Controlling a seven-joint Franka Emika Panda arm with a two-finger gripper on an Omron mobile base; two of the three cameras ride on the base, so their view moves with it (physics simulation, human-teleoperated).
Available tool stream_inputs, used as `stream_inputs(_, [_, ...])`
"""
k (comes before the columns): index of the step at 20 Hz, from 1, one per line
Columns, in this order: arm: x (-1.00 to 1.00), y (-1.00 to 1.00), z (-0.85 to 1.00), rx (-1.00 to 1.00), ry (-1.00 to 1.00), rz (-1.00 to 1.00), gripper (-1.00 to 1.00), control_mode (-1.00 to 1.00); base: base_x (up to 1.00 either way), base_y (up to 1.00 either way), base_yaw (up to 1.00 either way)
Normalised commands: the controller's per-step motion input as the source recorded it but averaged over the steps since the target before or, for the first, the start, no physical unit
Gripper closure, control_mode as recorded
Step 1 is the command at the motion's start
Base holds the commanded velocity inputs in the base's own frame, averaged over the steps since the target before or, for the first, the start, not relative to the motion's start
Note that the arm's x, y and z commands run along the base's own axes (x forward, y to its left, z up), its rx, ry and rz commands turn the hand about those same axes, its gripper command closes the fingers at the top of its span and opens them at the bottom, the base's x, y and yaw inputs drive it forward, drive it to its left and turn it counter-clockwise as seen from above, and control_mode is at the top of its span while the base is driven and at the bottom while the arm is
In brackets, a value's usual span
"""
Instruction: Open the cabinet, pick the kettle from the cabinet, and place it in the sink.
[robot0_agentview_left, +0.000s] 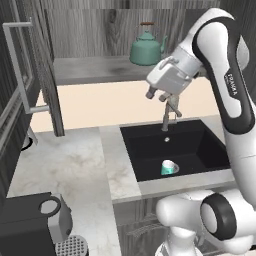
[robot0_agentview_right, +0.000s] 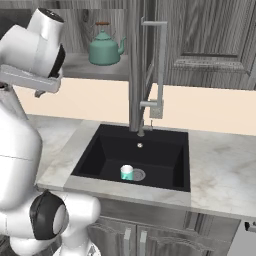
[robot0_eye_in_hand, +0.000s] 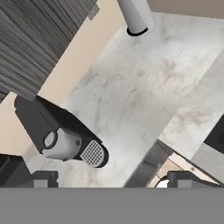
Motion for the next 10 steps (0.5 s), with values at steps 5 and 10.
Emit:
stream_inputs(5, [-0.13, -0.30, 0.00, 0.00, -0.08, -0.40, -1.00, -1.00, 0.00, 0.00, 0.00])
stream_inputs(10, [-0.15, -0.32, -0.03, 0.00, -0.10, -0.39, -1.00, -1.00, 0.00, 0.00, 0.00])
